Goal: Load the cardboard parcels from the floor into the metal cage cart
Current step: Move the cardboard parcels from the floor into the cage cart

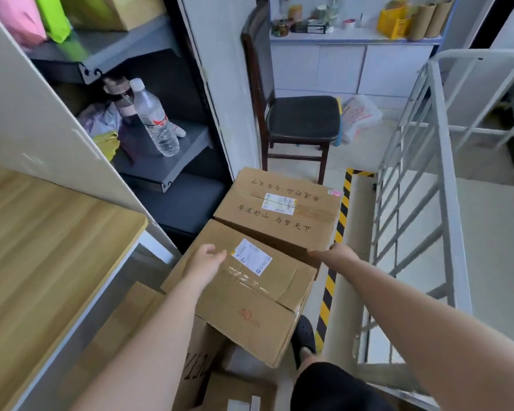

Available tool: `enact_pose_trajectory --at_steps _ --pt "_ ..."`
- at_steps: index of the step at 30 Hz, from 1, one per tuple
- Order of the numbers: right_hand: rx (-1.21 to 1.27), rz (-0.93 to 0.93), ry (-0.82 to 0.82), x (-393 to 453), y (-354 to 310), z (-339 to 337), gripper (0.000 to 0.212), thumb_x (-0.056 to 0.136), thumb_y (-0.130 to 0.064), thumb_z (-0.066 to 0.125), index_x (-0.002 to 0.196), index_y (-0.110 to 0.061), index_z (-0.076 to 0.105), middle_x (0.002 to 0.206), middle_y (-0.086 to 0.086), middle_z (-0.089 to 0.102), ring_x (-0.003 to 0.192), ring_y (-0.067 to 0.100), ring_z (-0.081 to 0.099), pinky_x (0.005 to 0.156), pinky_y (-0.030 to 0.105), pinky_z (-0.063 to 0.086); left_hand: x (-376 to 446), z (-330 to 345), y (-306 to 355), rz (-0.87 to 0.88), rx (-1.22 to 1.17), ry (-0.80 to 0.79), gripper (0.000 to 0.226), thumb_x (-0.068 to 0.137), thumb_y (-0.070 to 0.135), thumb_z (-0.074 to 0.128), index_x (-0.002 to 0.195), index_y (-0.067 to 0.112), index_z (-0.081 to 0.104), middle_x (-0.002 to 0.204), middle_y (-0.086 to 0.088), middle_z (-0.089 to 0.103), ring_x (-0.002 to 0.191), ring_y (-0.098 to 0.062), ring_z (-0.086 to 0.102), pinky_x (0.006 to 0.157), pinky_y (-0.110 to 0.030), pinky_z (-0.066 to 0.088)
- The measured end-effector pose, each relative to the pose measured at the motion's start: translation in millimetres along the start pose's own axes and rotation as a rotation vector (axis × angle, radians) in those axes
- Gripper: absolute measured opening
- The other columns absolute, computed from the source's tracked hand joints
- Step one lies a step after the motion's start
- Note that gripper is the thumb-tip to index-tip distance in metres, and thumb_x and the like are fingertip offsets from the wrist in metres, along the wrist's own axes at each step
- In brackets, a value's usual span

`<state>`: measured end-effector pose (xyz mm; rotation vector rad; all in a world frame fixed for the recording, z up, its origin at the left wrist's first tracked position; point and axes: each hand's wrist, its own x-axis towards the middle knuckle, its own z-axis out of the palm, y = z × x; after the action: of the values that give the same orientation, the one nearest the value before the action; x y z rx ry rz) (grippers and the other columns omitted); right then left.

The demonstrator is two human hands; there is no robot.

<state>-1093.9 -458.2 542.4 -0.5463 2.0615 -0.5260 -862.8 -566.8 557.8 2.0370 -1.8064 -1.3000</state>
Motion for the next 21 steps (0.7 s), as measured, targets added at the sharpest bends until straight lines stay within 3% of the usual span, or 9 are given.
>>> enact_pose_trajectory --at_steps 3,5,7,12,14,16,19,21 --pt "0.038 0.024 0.0 57 -26 -22 0.044 0.092 -0.032 0.06 0.129 -0.012 0.049 0.103 0.008 0.057 0.086 0.019 0.053 0.054 0.019 0.041 53 5 42 -0.034 0.023 0.01 0.044 0.095 0.034 0.05 0.137 0.018 0.045 0.136 -0.003 0.051 0.122 -0.025 0.049 0.094 -0.031 0.038" --pt "0.031 0.056 0.019 95 -41 -37 0.048 0.092 -0.031 0.061 0.133 -0.012 0.047 0.122 0.011 0.058 0.103 0.026 0.056 0.068 0.022 0.043 89 13 67 -0.041 0.056 0.002 0.034 0.094 0.032 0.052 0.125 0.018 0.054 0.12 -0.004 0.058 0.109 -0.024 0.054 0.091 -0.031 0.041" --pt "0.01 0.085 0.026 134 -51 -46 0.052 0.09 -0.034 0.062 0.135 -0.012 0.046 0.127 0.009 0.057 0.112 0.027 0.055 0.077 0.029 0.042 127 23 87 -0.035 0.115 -0.012 0.019 0.093 0.03 0.053 0.106 0.017 0.057 0.103 -0.004 0.058 0.093 -0.022 0.055 0.09 -0.034 0.046" --pt "-0.084 0.156 -0.004 231 -59 -43 0.063 0.086 -0.037 0.065 0.138 -0.012 0.041 0.13 0.007 0.055 0.115 0.027 0.054 0.079 0.03 0.043 219 53 118 -0.095 0.168 -0.075 0.049 0.096 0.035 0.048 0.141 0.017 0.04 0.142 -0.001 0.047 0.128 -0.023 0.046 0.099 -0.03 0.036" --pt "-0.106 0.205 0.01 266 -59 -32 0.066 0.084 -0.04 0.065 0.137 -0.01 0.039 0.132 0.01 0.051 0.116 0.029 0.052 0.082 0.032 0.046 253 69 116 -0.106 0.198 -0.084 0.051 0.096 0.034 0.048 0.143 0.016 0.037 0.144 -0.002 0.044 0.13 -0.023 0.044 0.101 -0.032 0.036" --pt "-0.137 0.261 0.058 299 -54 -19 0.076 0.08 -0.046 0.066 0.139 -0.011 0.033 0.139 0.014 0.043 0.126 0.033 0.043 0.094 0.039 0.046 284 86 109 -0.123 0.245 -0.094 0.052 0.096 0.034 0.048 0.144 0.017 0.035 0.146 -0.003 0.043 0.13 -0.024 0.044 0.103 -0.035 0.037" --pt "-0.138 0.353 0.114 342 -39 3 0.099 0.074 -0.058 0.067 0.148 -0.02 0.014 0.15 0.018 0.021 0.139 0.039 0.022 0.105 0.049 0.035 328 114 94 -0.143 0.305 -0.104 0.055 0.095 0.035 0.05 0.145 0.017 0.034 0.149 -0.004 0.039 0.133 -0.027 0.041 0.104 -0.039 0.037" --pt "-0.066 0.412 0.155 367 -28 13 0.116 0.067 -0.063 0.072 0.151 -0.024 0.002 0.152 0.02 0.015 0.139 0.041 0.021 0.107 0.052 0.033 357 131 83 -0.145 0.334 -0.074 0.057 0.094 0.035 0.053 0.144 0.016 0.034 0.148 -0.005 0.039 0.133 -0.028 0.04 0.102 -0.041 0.039"
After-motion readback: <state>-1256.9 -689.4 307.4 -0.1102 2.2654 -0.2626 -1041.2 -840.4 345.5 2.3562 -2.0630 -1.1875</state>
